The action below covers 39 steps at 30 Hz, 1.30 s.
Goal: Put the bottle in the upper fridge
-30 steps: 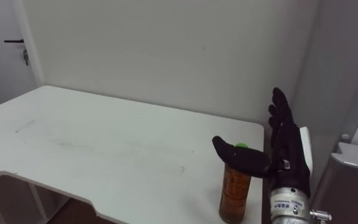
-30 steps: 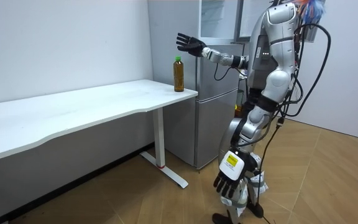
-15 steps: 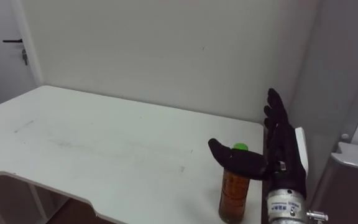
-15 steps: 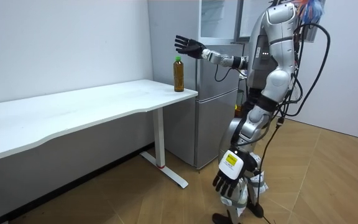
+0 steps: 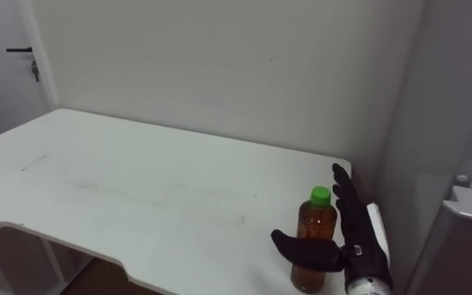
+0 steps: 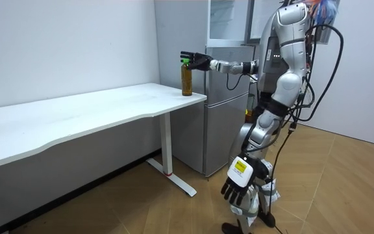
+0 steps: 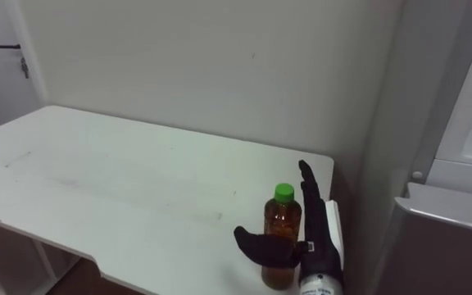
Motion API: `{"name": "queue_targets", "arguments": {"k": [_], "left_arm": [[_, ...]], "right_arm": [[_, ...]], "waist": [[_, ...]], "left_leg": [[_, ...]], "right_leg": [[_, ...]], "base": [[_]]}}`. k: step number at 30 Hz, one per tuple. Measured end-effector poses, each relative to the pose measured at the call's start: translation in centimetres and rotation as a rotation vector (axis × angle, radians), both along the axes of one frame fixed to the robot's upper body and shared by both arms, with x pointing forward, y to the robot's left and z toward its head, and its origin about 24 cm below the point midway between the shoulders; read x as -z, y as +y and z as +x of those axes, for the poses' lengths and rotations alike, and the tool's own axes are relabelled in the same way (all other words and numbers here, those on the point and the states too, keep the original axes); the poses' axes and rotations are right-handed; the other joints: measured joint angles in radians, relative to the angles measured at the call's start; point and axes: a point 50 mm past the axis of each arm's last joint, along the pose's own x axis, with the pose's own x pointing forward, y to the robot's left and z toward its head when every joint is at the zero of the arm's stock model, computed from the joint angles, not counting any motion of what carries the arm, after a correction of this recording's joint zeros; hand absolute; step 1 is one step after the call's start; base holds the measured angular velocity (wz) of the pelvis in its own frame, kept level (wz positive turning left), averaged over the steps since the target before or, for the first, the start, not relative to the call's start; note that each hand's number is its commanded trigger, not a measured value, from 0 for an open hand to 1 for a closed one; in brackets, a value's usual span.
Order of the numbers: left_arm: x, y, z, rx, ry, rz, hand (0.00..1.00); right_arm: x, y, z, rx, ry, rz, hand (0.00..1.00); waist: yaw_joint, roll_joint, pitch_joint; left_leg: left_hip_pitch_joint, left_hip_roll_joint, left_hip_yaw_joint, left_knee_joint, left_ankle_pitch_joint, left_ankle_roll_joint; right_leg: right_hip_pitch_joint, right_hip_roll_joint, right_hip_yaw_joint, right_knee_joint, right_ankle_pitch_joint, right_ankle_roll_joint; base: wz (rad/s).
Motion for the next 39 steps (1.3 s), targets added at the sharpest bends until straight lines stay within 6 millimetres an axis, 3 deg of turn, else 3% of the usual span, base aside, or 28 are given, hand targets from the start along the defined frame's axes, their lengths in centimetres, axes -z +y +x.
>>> {"name": "queue_targets", "arguments": {"k": [8, 12, 22, 29, 32, 36, 39], "left_arm": [[0.1, -0.2, -0.3, 0.002, 0.017, -0.001, 0.0], [0.2, -0.7, -0.3, 0.008, 0.018, -0.012, 0.0], [0.2, -0.9, -0.4, -0.01, 0.022, -0.03, 0.0], [0.2, -1.0, 0.5, -0.039, 0.0, -0.063, 0.0], [0.2, -1.0, 0.6, -0.058, -0.006, -0.072, 0.0], [0.2, -1.2, 0.5, -0.041, -0.002, -0.073, 0.0], [0.3, -1.5, 0.5, -0.031, -0.001, -0.08, 0.0]], "right_arm": [[0.9, -0.2, 0.0, 0.016, 0.048, -0.012, 0.0], [1.4, -0.6, 0.0, 0.035, 0.071, -0.02, 0.0], [2.2, -1.2, 0.0, 0.078, 0.1, -0.031, 0.0], [2.2, -1.6, 0.1, 0.129, 0.093, -0.029, 0.0], [2.8, -2.2, 0.1, 0.156, 0.121, -0.033, 0.0], [3.3, -3.1, 0.5, 0.208, 0.153, -0.021, 0.0], [3.3, -3.2, 0.5, 0.217, 0.158, 0.0, 0.0]], "waist": [[0.001, 0.001, 0.0014], [0.0, 0.003, 0.0061], [0.003, -0.009, 0.0108], [0.009, 0.013, 0.0142], [0.009, 0.029, 0.0068], [0.008, 0.043, 0.0127], [0.007, 0.046, 0.0128]], "left_leg": [[-0.002, 0.0, 0.0, 0.005, 0.001, 0.002], [-0.003, -0.001, 0.0, 0.01, 0.006, 0.009], [-0.036, -0.005, 0.014, 0.032, 0.009, 0.02], [-0.075, -0.004, 0.012, 0.058, 0.003, 0.027], [-0.086, -0.005, 0.013, 0.06, 0.003, 0.029], [-0.091, -0.003, 0.023, 0.059, 0.003, 0.029], [-0.097, -0.001, 0.029, 0.059, 0.003, 0.029]], "right_leg": [[-0.002, -0.005, -0.006, 0.017, -0.001, 0.001], [-0.005, -0.016, -0.006, 0.032, -0.004, 0.005], [-0.056, -0.027, 0.019, 0.051, -0.007, 0.007], [-0.093, -0.032, 0.021, 0.068, -0.005, 0.009], [-0.104, -0.034, 0.02, 0.07, -0.005, 0.009], [-0.109, -0.035, 0.022, 0.085, -0.005, 0.009], [-0.119, -0.034, 0.03, 0.085, -0.005, 0.008]], "base": [[0.0], [0.0], [-0.03], [0.0], [0.0], [-0.03], [-0.06]]}}
